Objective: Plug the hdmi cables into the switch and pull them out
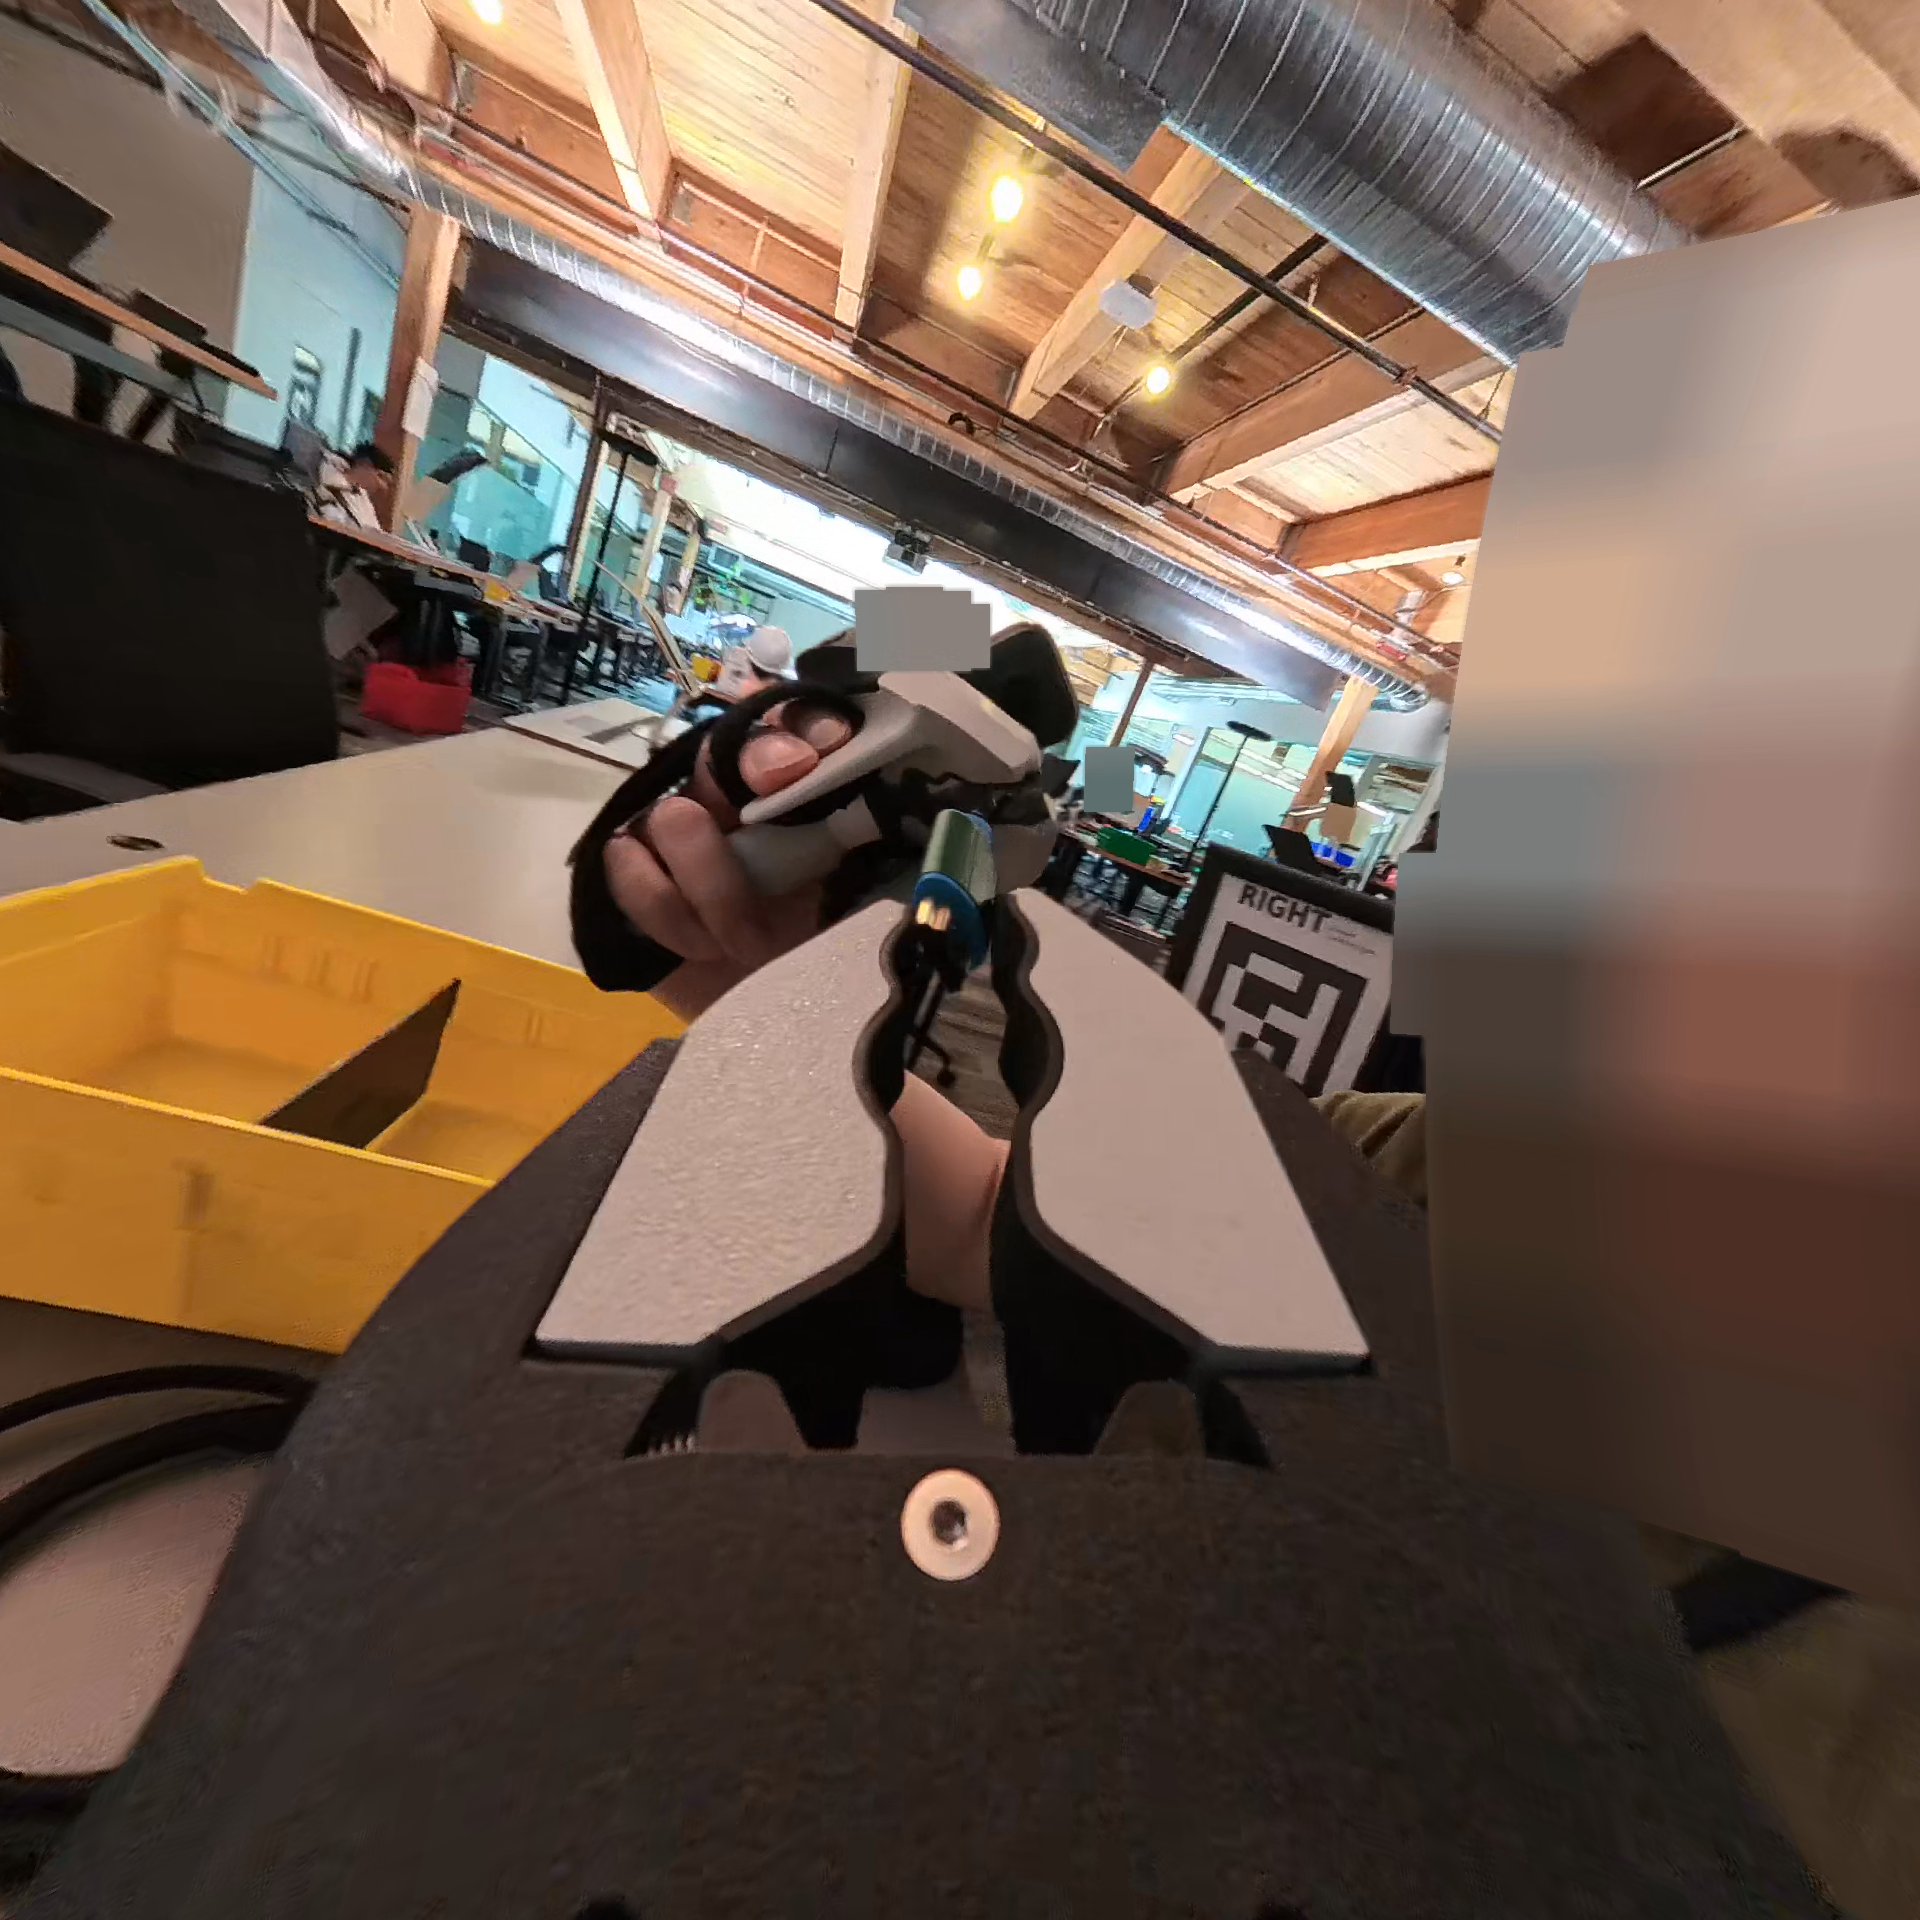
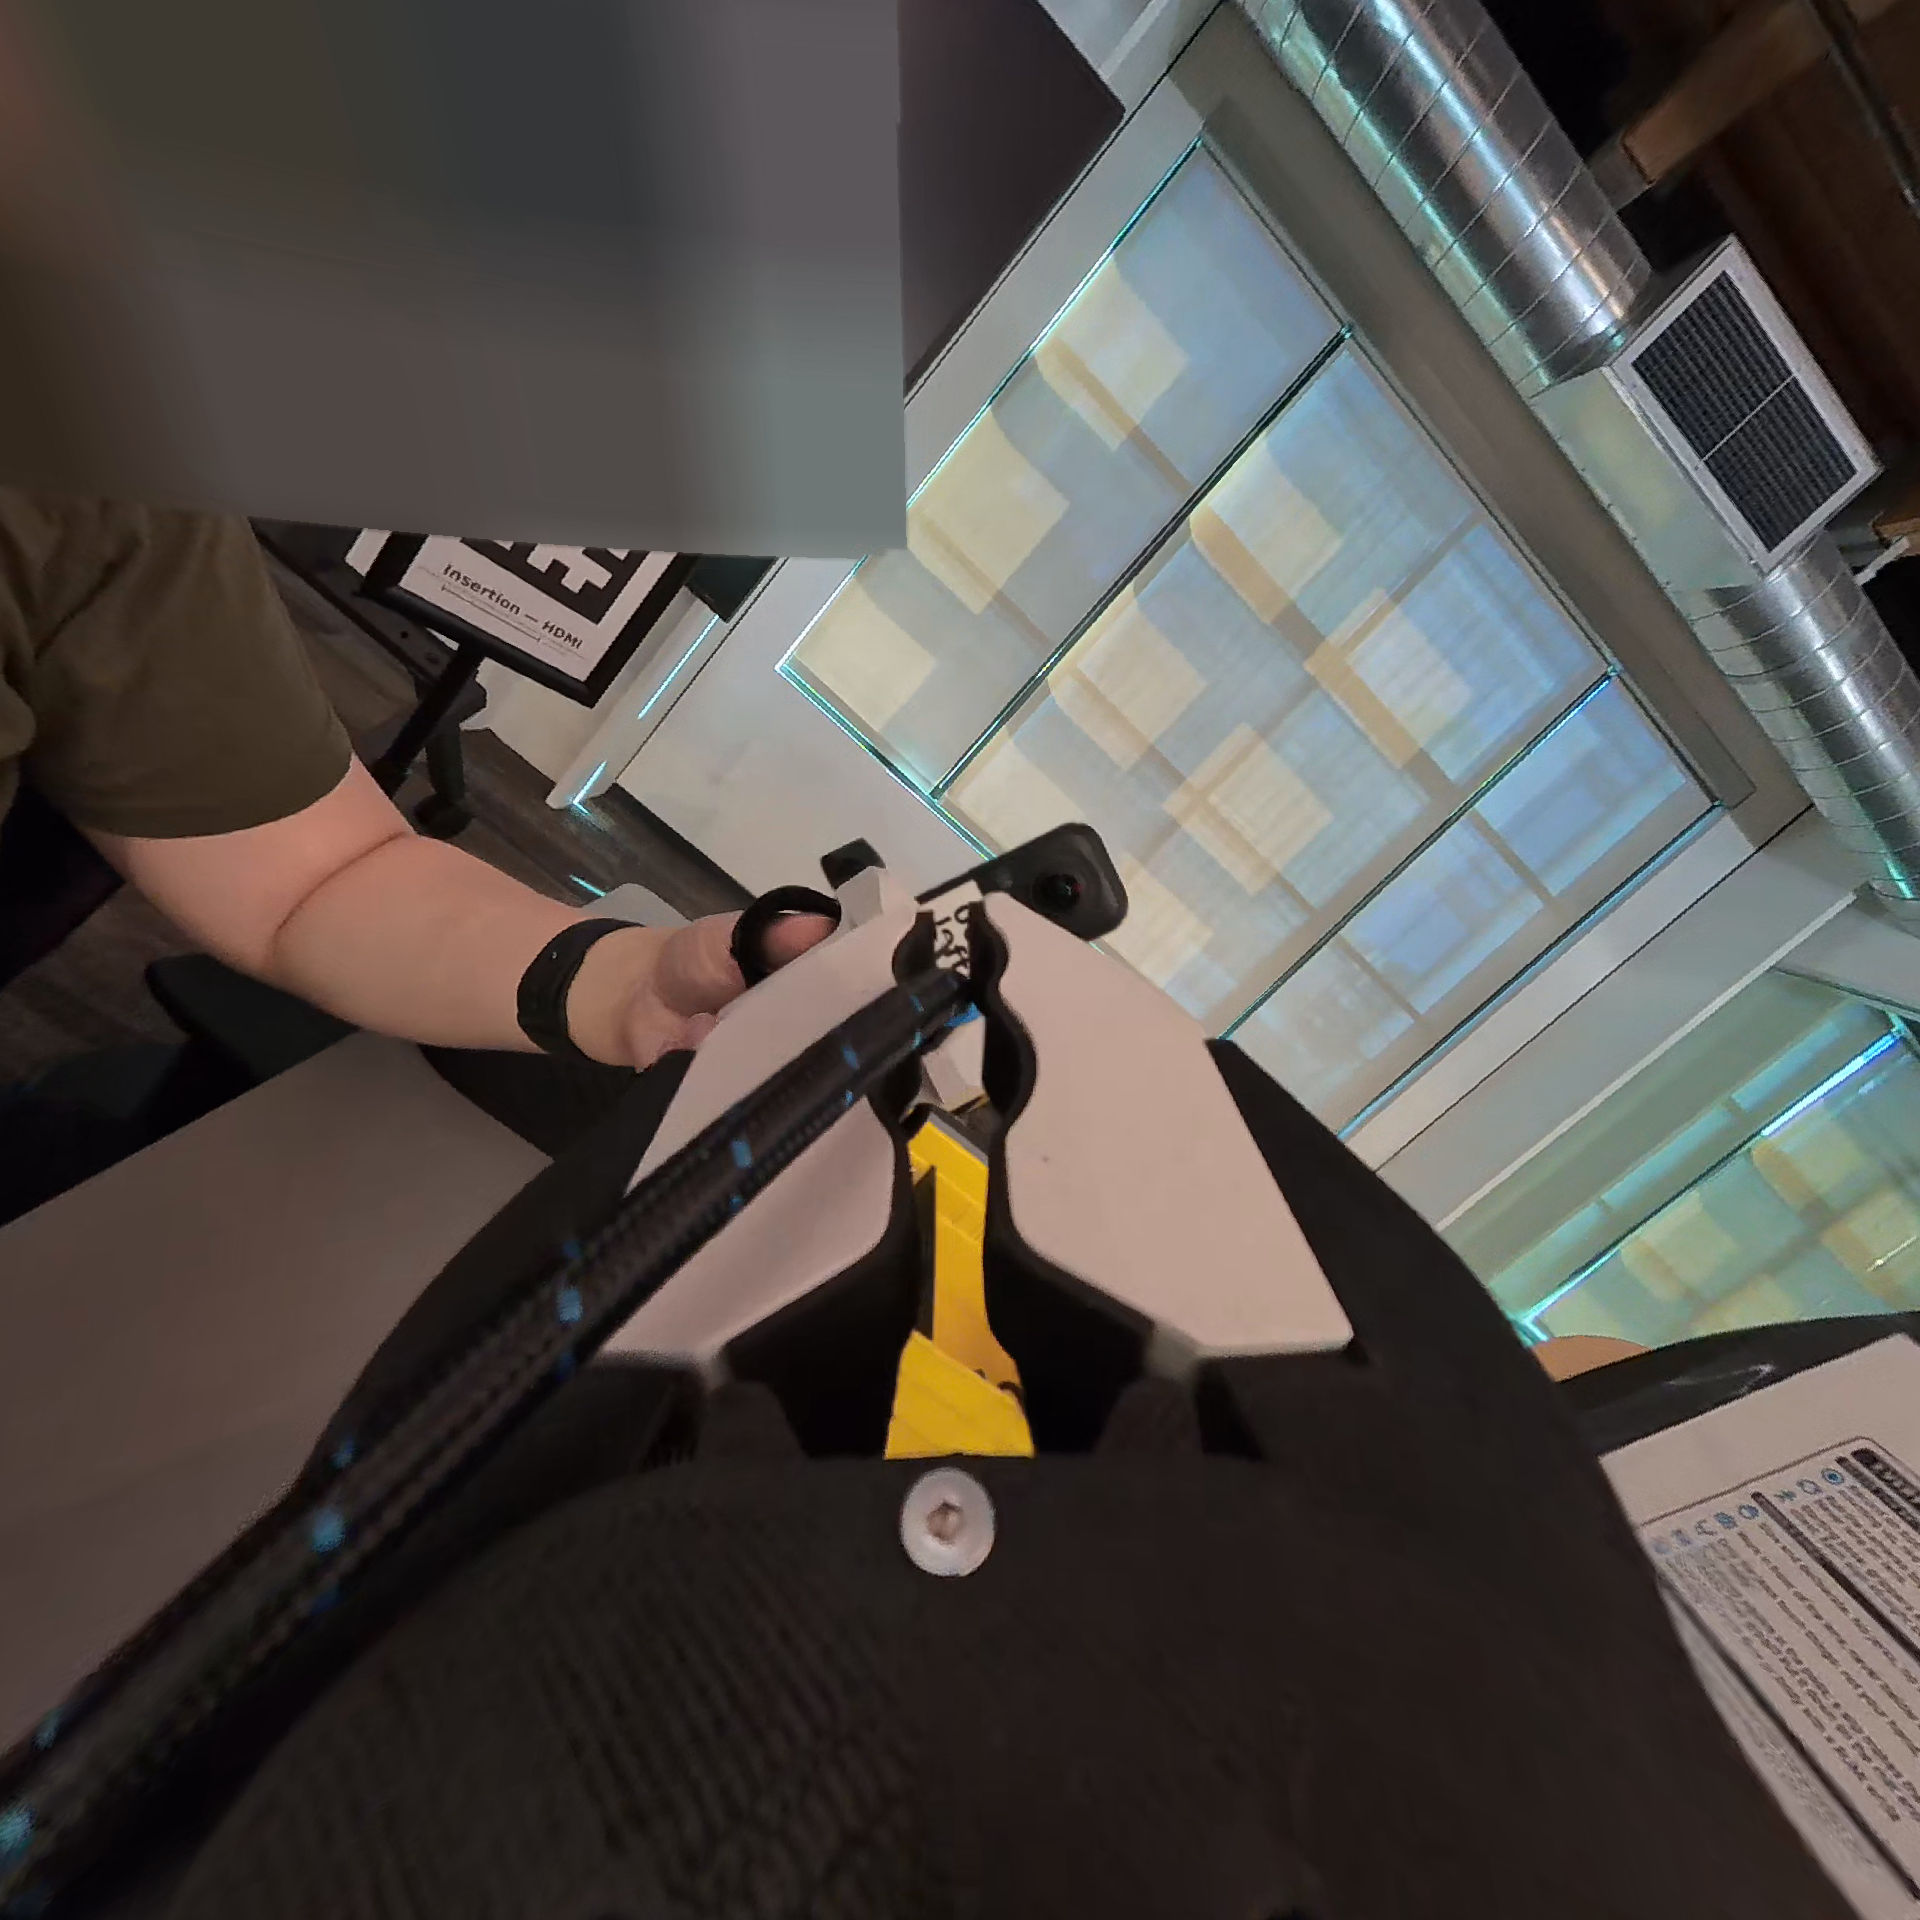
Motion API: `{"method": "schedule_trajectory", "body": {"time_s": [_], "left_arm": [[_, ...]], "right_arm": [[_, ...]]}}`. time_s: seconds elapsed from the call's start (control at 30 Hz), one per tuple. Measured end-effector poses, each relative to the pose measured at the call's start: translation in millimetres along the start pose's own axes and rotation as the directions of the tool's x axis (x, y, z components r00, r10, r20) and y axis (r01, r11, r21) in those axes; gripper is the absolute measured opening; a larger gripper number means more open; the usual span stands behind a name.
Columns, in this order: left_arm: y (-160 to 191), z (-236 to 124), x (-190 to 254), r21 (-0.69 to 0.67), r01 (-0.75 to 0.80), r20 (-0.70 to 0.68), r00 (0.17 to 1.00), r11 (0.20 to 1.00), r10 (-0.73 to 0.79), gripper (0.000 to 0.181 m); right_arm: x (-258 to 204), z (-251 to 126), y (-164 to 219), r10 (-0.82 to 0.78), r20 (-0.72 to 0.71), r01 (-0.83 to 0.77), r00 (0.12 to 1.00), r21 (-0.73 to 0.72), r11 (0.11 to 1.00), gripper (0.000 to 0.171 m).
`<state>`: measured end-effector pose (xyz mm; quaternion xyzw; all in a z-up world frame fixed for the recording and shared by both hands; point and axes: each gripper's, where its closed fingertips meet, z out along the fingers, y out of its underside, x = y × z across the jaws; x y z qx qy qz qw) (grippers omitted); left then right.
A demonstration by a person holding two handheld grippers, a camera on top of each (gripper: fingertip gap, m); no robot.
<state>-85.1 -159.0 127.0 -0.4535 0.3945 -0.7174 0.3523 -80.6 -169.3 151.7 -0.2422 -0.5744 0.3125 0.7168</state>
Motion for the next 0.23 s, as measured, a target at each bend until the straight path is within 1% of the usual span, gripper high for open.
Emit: {"method": "schedule_trajectory", "body": {"time_s": [0.07,0.1,0.17,0.23], "left_arm": [[1.2,-0.4,-2.5,-0.012,0.042,0.012,0.999,0.999,-0.042,0.013],[2.0,-0.5,-3.3,-0.019,0.05,0.024,0.998,0.999,-0.05,0.013],[4.3,-0.5,-4.0,-0.045,0.034,0.055,0.998,0.998,-0.031,0.013],[5.0,-1.0,-3.9,-0.067,0.012,0.084,0.996,0.998,-0.006,0.013]], "right_arm": [[-0.8,-1.5,3.1,0.019,0.001,-0.019,1.0,-0.002,1.0,0.011],[-2.0,-0.9,6.4,0.023,0.006,-0.023,1.0,-0.018,1.0,0.024],[-2.7,4.2,20.5,0.032,0.004,-0.032,0.999,-0.116,0.993,0.04],[-4.4,8.7,37.2,-0.026,-0.003,0.025,1.0,-0.233,0.972,0.042]]}}
